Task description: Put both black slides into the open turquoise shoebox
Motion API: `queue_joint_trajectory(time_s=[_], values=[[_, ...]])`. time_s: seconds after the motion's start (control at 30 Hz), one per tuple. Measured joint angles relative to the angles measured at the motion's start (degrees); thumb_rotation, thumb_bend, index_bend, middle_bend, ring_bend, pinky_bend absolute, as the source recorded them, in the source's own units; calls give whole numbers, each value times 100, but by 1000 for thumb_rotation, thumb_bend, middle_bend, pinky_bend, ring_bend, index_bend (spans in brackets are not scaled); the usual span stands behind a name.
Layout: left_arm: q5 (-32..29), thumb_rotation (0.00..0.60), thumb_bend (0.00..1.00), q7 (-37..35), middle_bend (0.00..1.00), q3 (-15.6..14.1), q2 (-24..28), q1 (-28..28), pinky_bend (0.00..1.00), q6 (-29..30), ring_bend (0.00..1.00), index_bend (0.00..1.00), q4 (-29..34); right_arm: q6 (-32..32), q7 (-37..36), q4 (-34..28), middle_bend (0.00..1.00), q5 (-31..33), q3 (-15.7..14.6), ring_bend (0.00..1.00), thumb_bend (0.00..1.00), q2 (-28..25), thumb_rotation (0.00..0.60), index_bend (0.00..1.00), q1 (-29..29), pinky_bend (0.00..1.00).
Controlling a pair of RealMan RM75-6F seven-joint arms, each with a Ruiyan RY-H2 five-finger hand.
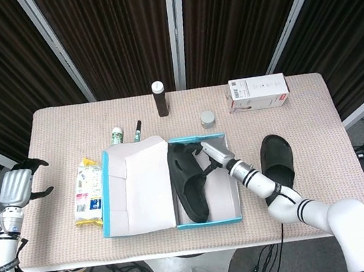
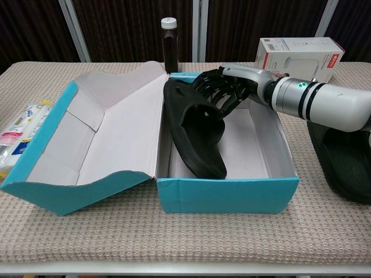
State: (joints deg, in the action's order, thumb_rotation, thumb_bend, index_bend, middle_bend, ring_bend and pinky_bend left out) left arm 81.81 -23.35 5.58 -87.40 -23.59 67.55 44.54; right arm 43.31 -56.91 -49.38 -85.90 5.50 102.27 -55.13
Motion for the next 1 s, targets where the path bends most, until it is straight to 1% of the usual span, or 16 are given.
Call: queue_joint_trajectory(time_s=[0.07,0.1,0.17,0.3,0.43,0.6,0.83,1.0], values=[[1,600,134,-3,308,0,0,-2,316,0,219,349,2,-24,-43,-17,296,-35,-27,183,113,-17,600,275,-17,273],[4,600,134,-3,308,-1,0,-2,316,4,219,349,3,-34,-86,-34,272,-61,-46,156,72,-33,600,220,-26,248],[8,600,135,-2,309,-3,1,-6,316,4,219,350,8,-49,-238,-86,241,-141,-100,120,26,-88,600,159,-52,220],[16,600,135,-1,308,1,5,-20,316,7,219,350,19,-40,-641,-188,181,-318,-217,44,0,-219,600,87,-102,166],[27,600,135,6,308,1,10,-38,317,4,219,351,38,29,-1031,-246,151,-499,-350,7,0,-351,600,52,-147,142],[26,600,135,11,309,4,24,-44,317,7,219,351,73,154,-1305,-331,135,-659,-499,0,0,-536,600,31,-190,137],[35,600,135,55,309,8,48,-50,318,38,219,352,146,397,-1322,-636,136,-632,-450,0,0,-803,600,31,-158,136],[46,600,135,98,309,16,69,-67,318,63,219,352,221,574,-1444,-1067,146,-548,-336,2,0,-1125,600,30,-119,137]])
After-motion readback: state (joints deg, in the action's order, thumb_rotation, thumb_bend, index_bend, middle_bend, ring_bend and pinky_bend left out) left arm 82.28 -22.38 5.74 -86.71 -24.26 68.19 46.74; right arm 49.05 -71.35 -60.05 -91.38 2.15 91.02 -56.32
